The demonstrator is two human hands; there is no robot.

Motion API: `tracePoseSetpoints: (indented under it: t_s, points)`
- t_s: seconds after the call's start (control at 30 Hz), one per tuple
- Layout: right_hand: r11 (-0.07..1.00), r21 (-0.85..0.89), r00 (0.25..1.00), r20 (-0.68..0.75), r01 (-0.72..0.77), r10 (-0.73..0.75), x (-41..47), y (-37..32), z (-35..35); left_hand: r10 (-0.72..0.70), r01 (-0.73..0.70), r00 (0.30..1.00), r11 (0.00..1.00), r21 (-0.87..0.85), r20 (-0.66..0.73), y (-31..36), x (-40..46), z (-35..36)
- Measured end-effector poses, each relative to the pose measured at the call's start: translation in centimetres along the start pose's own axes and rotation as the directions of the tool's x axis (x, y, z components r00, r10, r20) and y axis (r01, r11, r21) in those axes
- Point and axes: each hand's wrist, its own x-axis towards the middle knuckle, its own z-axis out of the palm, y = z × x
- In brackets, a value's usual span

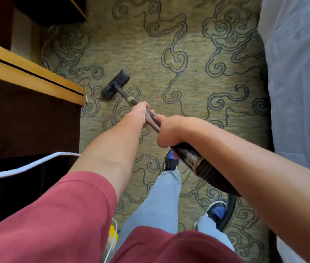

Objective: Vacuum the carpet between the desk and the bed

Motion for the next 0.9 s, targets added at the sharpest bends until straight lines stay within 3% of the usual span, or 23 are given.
tracePoseSetpoints:
  t_s: [0.6, 0.9]
  points:
    - [0.993, -0.063, 0.995, 0.004, -0.1, 0.101, -20.0, 14.1, 18.7, -0.025, 0.034, 0.997, 0.993, -0.116, 0.072, -27.3, -10.0, 11.8]
    - [0.997, -0.014, 0.997, 0.01, -0.074, 0.074, -18.9, 15.4, 18.8, 0.026, -0.026, 1.0, 0.99, -0.135, 0.001, -27.4, -8.9, 12.4]
